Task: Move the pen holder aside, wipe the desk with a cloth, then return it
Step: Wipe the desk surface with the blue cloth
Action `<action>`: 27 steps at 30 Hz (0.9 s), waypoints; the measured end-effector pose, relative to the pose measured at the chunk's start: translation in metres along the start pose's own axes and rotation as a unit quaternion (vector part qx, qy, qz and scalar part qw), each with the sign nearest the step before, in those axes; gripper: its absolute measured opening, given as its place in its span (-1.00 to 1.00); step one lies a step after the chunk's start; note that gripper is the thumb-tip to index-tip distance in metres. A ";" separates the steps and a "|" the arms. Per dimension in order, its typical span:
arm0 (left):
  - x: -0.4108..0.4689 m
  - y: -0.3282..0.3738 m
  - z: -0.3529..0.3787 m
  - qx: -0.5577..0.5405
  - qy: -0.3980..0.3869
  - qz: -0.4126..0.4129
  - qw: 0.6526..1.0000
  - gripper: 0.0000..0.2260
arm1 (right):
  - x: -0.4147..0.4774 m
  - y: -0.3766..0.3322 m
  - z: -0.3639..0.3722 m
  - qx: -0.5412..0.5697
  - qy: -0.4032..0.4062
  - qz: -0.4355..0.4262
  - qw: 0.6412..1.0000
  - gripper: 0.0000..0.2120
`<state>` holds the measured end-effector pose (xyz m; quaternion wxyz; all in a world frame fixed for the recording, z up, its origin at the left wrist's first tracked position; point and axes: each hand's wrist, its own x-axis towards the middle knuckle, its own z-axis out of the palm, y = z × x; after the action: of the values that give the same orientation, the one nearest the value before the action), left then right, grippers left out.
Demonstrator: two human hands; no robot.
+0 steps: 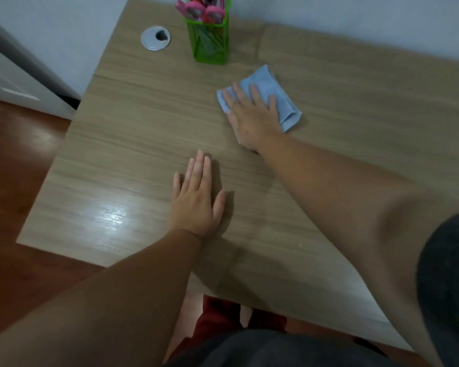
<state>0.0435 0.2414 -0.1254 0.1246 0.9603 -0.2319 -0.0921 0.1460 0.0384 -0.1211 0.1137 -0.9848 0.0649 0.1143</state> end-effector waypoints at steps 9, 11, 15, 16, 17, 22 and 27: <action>-0.003 0.002 -0.002 -0.022 0.015 0.013 1.000 -0.38 | -0.193 0.010 0.037 -0.031 -0.051 -0.078 0.995 -0.52; -0.006 0.005 -0.006 -0.022 0.015 0.026 0.999 -0.42 | -0.214 0.024 0.038 0.043 -0.066 -0.085 0.993 -0.53; -0.008 0.042 -0.013 -0.080 0.007 0.078 0.994 -0.52 | -0.226 0.039 0.006 0.507 0.055 0.096 0.855 -0.66; -0.007 0.056 -0.014 -0.114 0.005 0.095 0.989 -0.56 | -0.228 0.045 0.000 0.538 0.130 0.158 0.818 -0.69; -0.008 0.071 -0.017 -0.150 0.005 0.120 0.981 -0.60 | -0.229 0.053 -0.007 0.521 0.185 0.203 0.808 -0.67; -0.020 0.102 -0.021 -0.136 -0.027 0.284 0.949 -0.59 | -0.244 0.081 -0.013 0.310 0.204 0.196 0.908 -0.55; -0.045 0.102 -0.002 -0.094 -0.133 0.218 0.962 -0.46 | -0.255 0.082 0.004 0.200 0.085 0.206 0.954 -0.61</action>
<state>-0.0383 0.1749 -0.0892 0.1990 0.8498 -0.4402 -0.2109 -0.1136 -0.0142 -0.0813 0.2766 -0.9131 0.2974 0.0356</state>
